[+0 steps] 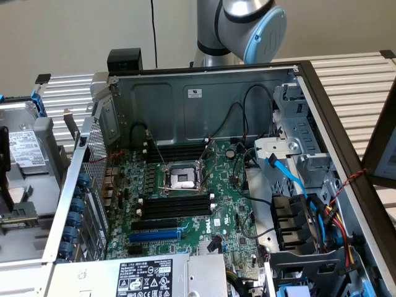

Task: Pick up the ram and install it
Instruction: 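Pick up the ram and move it above insertion slot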

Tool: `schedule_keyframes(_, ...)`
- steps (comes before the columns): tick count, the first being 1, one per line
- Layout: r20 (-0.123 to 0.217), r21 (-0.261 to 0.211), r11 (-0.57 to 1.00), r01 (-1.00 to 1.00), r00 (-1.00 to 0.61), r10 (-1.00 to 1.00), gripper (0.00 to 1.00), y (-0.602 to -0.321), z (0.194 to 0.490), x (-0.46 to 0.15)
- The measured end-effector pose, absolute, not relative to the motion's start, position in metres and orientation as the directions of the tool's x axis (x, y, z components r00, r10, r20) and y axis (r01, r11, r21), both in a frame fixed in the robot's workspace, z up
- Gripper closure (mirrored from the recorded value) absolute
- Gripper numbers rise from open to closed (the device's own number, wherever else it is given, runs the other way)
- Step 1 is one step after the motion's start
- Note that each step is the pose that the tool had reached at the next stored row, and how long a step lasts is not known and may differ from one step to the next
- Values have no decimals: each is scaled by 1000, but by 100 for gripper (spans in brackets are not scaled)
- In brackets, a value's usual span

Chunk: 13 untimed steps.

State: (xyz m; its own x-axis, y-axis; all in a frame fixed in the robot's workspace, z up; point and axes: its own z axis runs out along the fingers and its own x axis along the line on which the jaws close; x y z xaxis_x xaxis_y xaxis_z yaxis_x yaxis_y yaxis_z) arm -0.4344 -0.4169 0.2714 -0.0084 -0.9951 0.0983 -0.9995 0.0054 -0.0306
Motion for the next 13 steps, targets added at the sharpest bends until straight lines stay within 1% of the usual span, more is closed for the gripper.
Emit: schedule_keyframes(13,98,-31,5,-1000,-8,-995,88,-425,330,-434)
